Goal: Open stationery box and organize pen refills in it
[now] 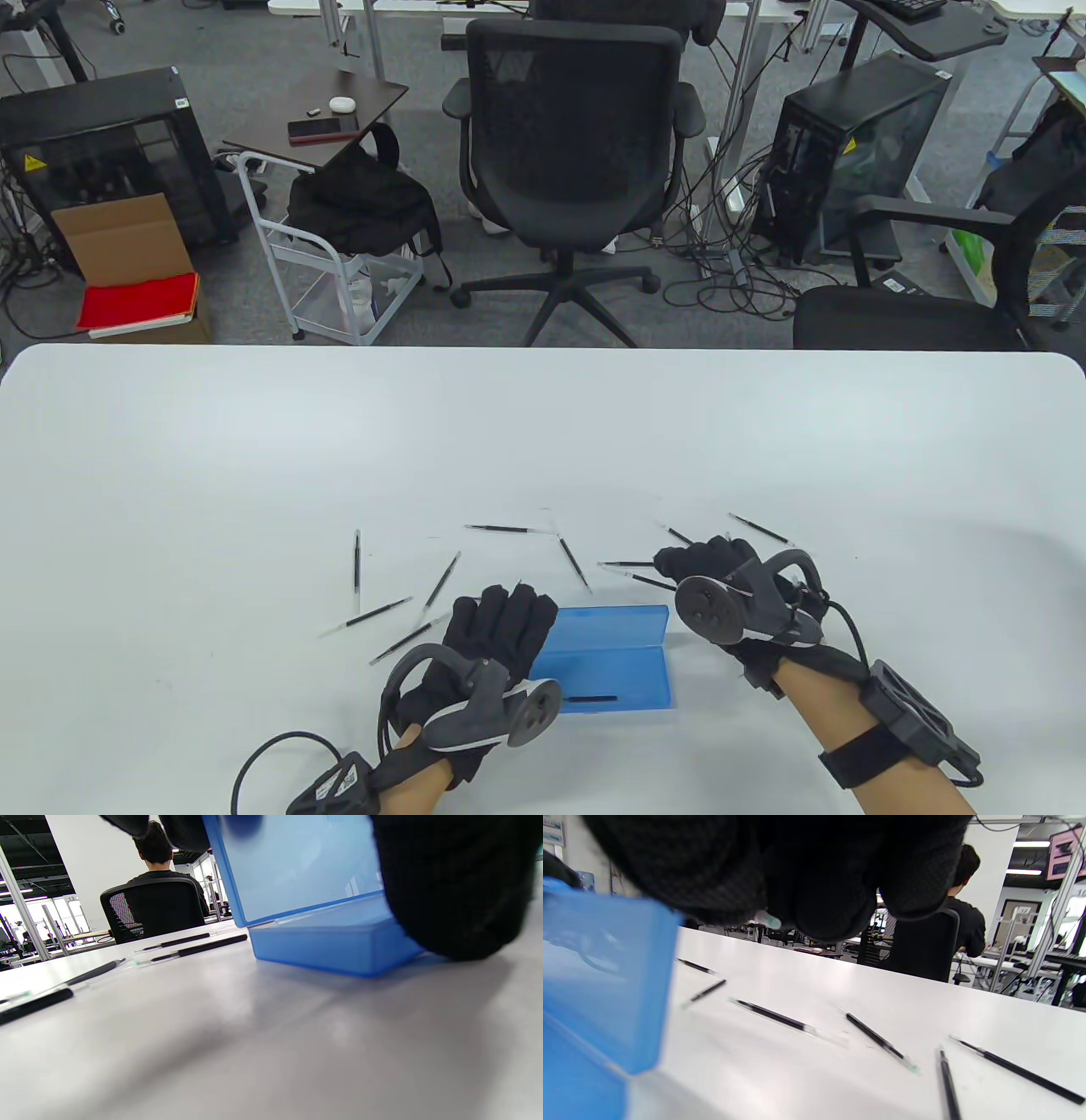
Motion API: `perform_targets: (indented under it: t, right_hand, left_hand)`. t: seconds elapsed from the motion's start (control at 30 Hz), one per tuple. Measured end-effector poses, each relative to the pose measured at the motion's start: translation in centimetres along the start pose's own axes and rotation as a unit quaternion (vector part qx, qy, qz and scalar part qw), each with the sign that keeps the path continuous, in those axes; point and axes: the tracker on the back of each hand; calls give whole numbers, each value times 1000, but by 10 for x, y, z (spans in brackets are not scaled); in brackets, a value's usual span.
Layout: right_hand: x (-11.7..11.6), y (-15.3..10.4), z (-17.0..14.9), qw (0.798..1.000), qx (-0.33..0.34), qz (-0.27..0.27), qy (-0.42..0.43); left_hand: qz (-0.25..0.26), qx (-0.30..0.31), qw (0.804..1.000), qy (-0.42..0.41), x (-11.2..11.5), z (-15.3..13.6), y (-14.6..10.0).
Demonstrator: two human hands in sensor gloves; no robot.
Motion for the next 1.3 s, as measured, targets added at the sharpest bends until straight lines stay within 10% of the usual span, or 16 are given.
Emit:
perform_targets:
  t: [0.3, 0.77, 1.3]
  right_hand:
    - [-18, -37, 60, 997, 39, 27, -53]
    - [-52, -18, 92, 992, 65, 56, -89]
    - [-28, -22, 80, 998, 51, 30, -30]
  left_hand:
    - [0, -1, 1000, 2, 0, 0, 0]
    - [0, -2, 1000, -2, 0, 0, 0]
    - [0, -2, 1000, -1, 0, 0, 0]
Point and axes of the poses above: the tracker on the back of each hand, its own z axis roughly to the thumb side, its own y axis roughly from the wrist to the fingertips, x = y × z, and after that the axes turned 13 degrees about z, right-handed
